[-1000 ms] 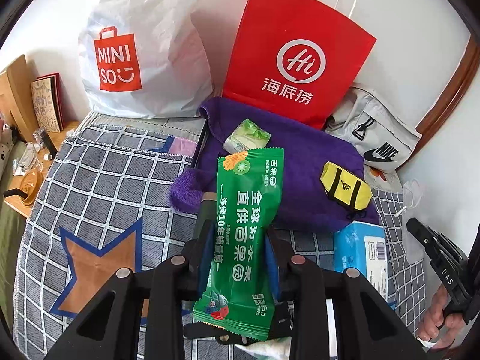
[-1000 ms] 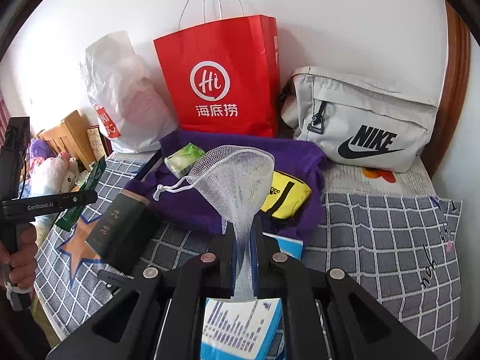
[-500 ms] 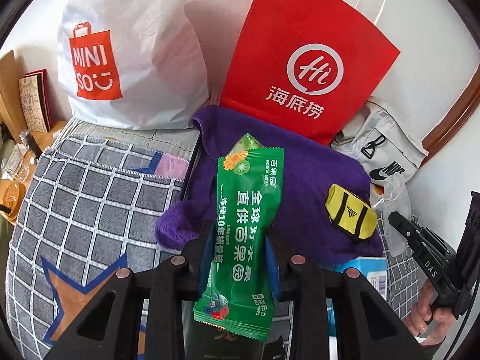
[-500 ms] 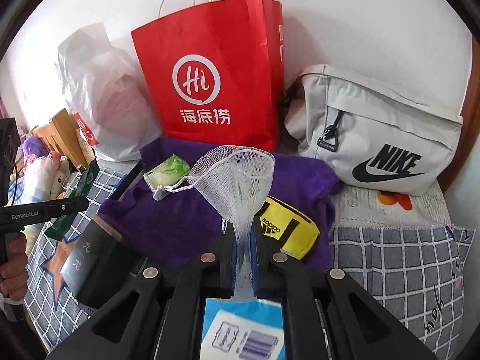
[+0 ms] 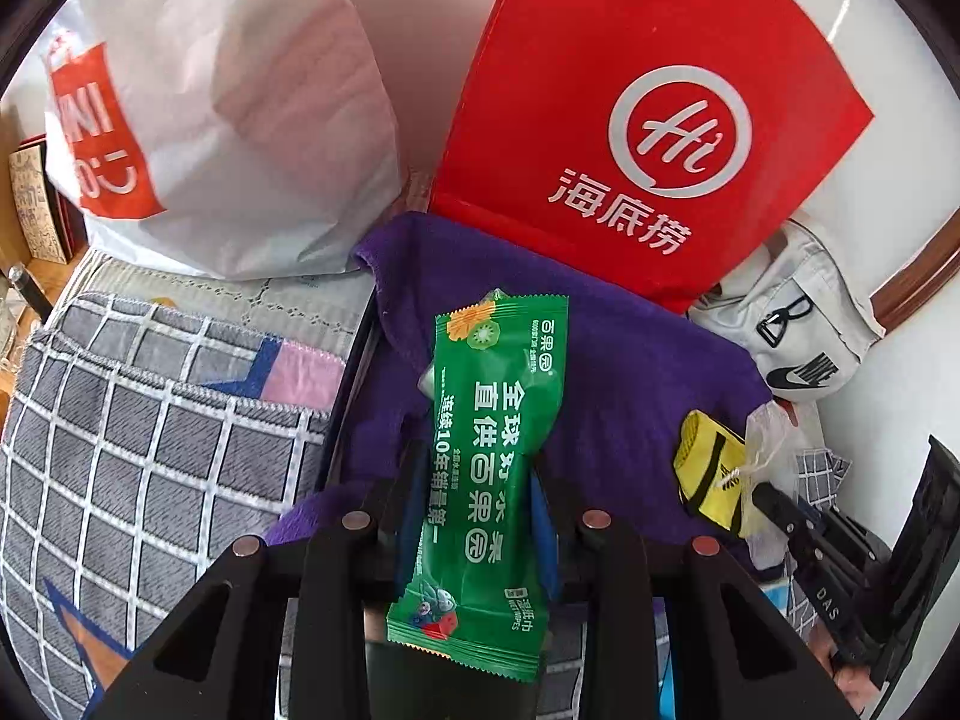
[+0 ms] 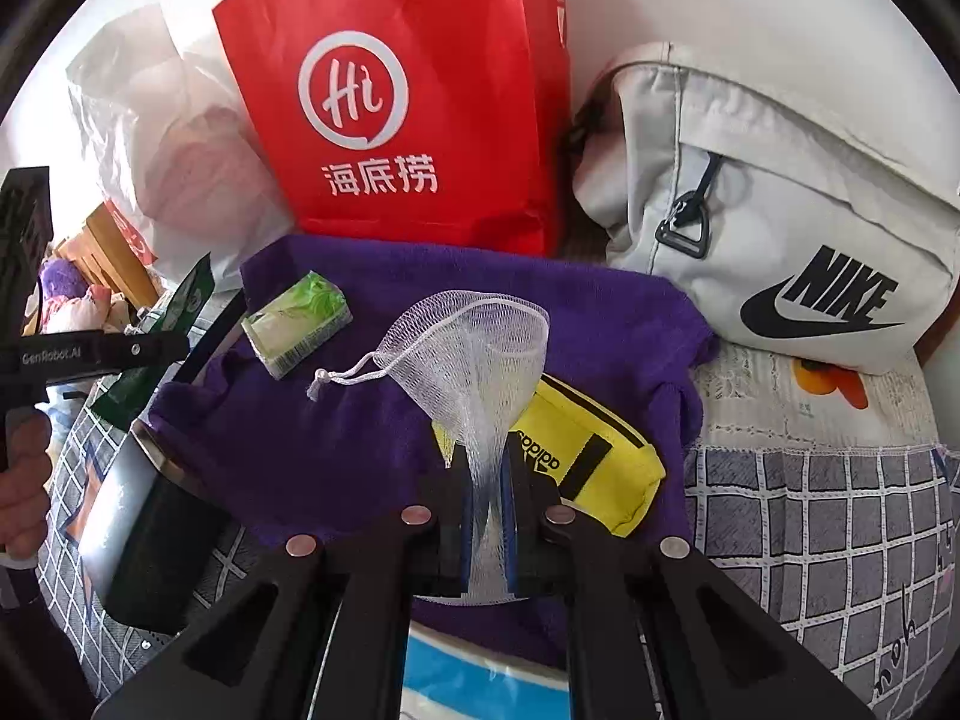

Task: Organize soft objects
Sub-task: 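Release the mesh bag with the right tool while the left tool drops the snack packet, then move both open tools back toward the white cloths on the bed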

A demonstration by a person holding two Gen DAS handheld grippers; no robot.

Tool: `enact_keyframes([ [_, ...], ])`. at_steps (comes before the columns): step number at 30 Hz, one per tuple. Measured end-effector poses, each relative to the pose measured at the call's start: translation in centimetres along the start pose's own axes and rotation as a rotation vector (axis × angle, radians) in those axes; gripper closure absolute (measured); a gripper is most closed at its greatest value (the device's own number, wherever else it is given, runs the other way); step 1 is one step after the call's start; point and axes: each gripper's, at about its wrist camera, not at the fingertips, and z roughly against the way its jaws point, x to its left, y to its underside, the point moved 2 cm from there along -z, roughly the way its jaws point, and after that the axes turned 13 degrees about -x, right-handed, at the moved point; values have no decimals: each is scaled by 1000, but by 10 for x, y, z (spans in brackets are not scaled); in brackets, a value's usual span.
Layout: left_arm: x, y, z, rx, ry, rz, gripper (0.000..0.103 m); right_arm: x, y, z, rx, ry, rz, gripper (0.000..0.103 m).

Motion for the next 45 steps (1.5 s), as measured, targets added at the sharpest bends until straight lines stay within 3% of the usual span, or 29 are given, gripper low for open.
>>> enact_keyframes([
  [19,-2,1,-46,96,-13,5,73,-8,8,-34,81,-39,-15,94],
  [22,-8,2,-50,110,-12,-16,71,-11,9,-33,75,-43,-20,87],
  [24,-11,3,-50,121,-9,-27,63,-10,10,-30,79,-47,-8,77],
  [26,-15,2,-45,106,-4,-36,42,-6,9,-28,68,-46,11,58],
  [29,-17,1,-33,74,-20,-66,41,-2,5,-19,26,-30,32,39],
  [37,-13,5,5,43,-25,-83,41,2,-1,7,0,1,32,34],
  [45,-6,31,46,25,-24,-87,41,16,5,42,-46,47,64,22],
])
